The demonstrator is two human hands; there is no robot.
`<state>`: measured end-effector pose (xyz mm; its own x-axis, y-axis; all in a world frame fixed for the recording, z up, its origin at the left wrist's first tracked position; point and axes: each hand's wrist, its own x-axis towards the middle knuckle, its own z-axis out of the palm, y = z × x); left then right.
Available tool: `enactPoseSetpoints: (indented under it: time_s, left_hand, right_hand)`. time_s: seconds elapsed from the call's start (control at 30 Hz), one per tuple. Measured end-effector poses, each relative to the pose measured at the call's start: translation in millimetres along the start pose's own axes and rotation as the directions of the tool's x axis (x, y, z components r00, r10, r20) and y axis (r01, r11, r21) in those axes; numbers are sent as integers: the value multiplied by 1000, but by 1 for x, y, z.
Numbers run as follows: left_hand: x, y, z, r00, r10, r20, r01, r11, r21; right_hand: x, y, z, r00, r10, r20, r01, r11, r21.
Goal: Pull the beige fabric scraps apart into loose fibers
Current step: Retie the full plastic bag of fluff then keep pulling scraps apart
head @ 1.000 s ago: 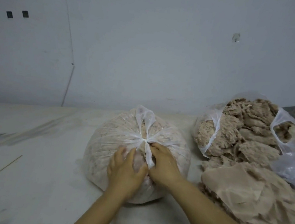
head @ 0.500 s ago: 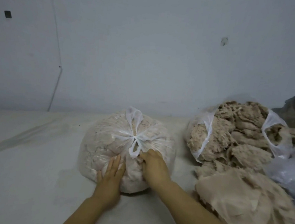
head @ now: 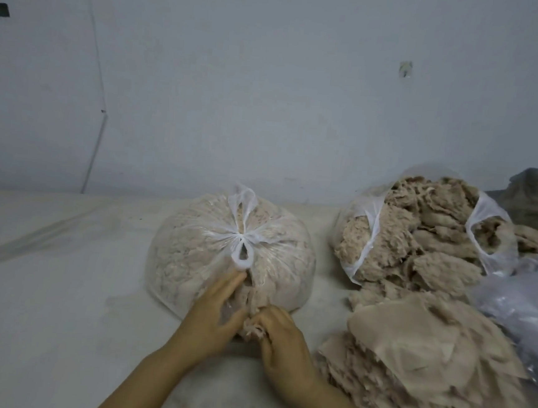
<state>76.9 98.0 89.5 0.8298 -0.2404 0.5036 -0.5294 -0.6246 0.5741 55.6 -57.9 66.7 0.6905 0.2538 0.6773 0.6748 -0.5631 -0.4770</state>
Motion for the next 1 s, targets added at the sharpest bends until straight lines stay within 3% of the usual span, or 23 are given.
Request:
enactPoseSetpoints:
  time_s: [0.07, 0.2, 0.37, 0.5, 0.63, 0.73, 0.87, 0.93, 1.0]
  left_hand:
    - [7, 5, 3, 995, -77, 67, 72, 994, 81]
    - [8, 10, 9, 982, -182, 59, 175, 979, 105]
    - [-24, 11, 11, 971, -197, -137, 180, 975, -132]
    - [-51, 1, 13, 964, -243, -104, 210, 944, -254]
    - [-67, -11, 12, 919, -391, -49, 360, 883, -301]
    - [-81, -15, 7, 935, -351, -60, 345, 935, -88]
    - [-111, -8, 8, 984, -176, 22, 175, 984, 39]
    - [-126, 3, 11, 984, -104, 146, 100, 994, 36]
    - [-133, 11, 9, 971, -113, 212, 120, 992, -22]
  right_hand:
    - [-7, 1, 3, 1000, -17, 12, 17, 1000, 4]
    - [-18, 7, -2, 999, 28, 45, -27, 999, -32]
    - [-36, 5, -5, 998, 29, 58, -30, 999, 14]
    - [-52, 0, -3, 981, 174, 87, -181, 980, 78]
    - [-67, -4, -8, 906, 313, 283, -361, 923, 135]
    - [-78, -10, -19, 878, 383, 287, -440, 882, 169]
    - [-111, -19, -47, 825, 449, 342, -542, 801, 255]
    - [-127, -27, -65, 782, 490, 384, -606, 743, 286]
    - [-128, -33, -72, 763, 529, 371, -641, 689, 338]
